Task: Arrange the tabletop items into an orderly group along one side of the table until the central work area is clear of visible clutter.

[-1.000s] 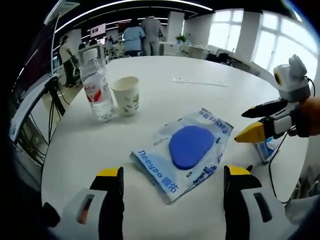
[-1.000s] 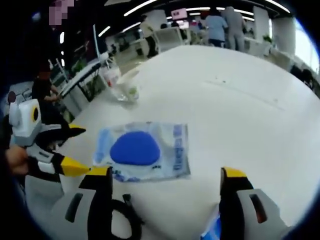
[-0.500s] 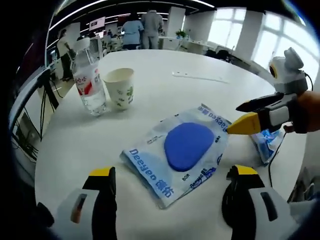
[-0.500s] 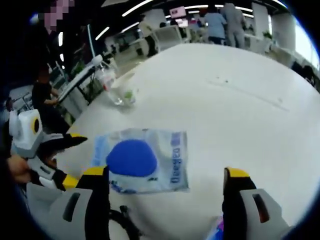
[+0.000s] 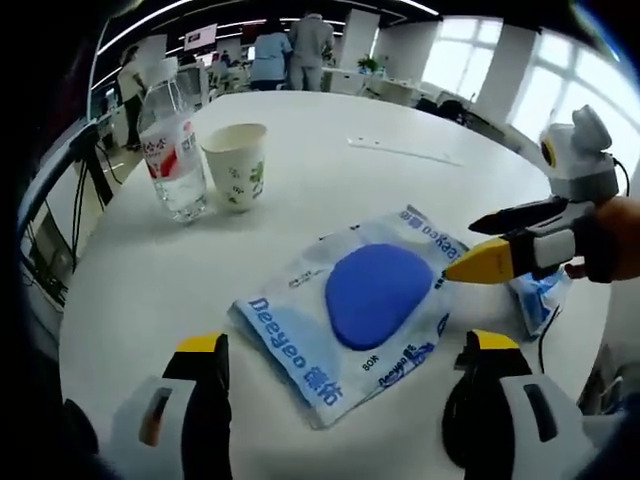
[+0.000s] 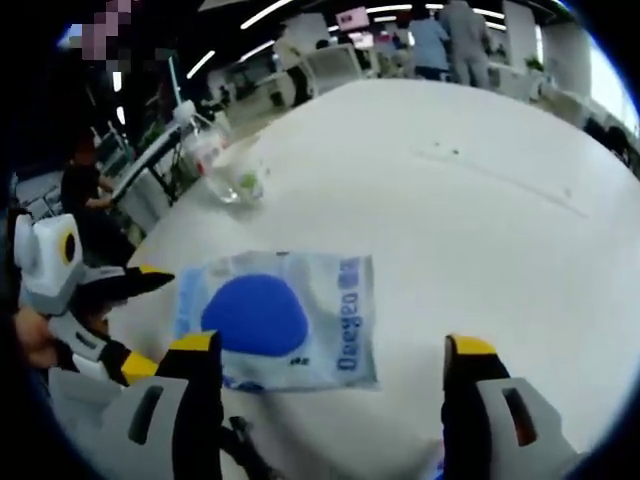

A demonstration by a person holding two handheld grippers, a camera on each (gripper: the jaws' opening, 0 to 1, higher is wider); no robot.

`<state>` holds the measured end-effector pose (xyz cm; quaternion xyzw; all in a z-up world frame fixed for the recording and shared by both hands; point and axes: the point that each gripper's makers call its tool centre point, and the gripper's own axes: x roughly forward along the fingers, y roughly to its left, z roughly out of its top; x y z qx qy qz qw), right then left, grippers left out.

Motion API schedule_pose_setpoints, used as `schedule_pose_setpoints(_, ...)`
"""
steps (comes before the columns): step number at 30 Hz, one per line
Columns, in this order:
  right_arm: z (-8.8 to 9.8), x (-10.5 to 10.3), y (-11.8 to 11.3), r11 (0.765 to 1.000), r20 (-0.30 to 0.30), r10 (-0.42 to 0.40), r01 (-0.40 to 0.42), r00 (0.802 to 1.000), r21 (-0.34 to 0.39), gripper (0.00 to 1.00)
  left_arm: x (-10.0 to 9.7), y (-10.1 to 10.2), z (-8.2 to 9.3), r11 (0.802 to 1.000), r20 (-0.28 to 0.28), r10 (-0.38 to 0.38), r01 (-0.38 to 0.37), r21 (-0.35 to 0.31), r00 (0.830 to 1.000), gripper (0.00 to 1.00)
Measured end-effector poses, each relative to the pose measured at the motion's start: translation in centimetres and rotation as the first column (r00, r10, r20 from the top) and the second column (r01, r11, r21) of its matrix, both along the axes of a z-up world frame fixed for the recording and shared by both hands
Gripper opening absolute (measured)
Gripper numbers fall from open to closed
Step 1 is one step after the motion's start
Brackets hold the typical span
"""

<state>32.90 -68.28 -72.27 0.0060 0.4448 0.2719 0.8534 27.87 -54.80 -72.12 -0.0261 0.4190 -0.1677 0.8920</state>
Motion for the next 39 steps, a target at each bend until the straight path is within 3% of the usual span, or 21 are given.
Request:
schedule_pose_setpoints(13,-1.2,0.4,0.3,1.000,-0.028,0.014,-0.014,1.000,0.004,0.76,0.0,-0.3,-1.5,0.999,-0.033,0.026,-0.027,-0.029,0.999,0.97)
schedule_pose_setpoints(21,-1.4,0.7,0.4,1.000,-0.028,0.020,-0.020,0.999,-0.007,0.72,0.6,-0.6,-1.4,0.998,-0.024,0.038,-0.039,-0.049,0.999,0.96)
schedule_pose_setpoints(26,-1.6,0.5,0.5,0.999,-0.032,0.041,-0.042,0.999,-0.027,0.60,0.8,-0.9,-1.4,0.998,-0.016,0.041,-0.042,-0.052,0.999,0.94)
schedule_pose_setpoints(31,-1.7,0.1,0.5,0.999,-0.042,0.038,-0.039,0.998,-0.037,0.47,0.8,-0.3,-1.6,0.999,-0.009,0.046,-0.047,-0.018,0.999,0.79)
schedule_pose_setpoints(35,-1.8,-0.5,0.4,0.998,-0.046,0.044,-0.046,0.998,-0.050,0.38,0.8,0.0,-1.5,0.998,-0.012,0.059,-0.059,-0.026,0.998,0.72)
schedule_pose_setpoints(39,-1.7,-1.1,0.3,0.997,-0.055,0.039,-0.042,0.998,-0.060,0.29,0.6,0.7,-1.4,0.995,-0.002,0.098,-0.098,-0.037,0.995,0.59)
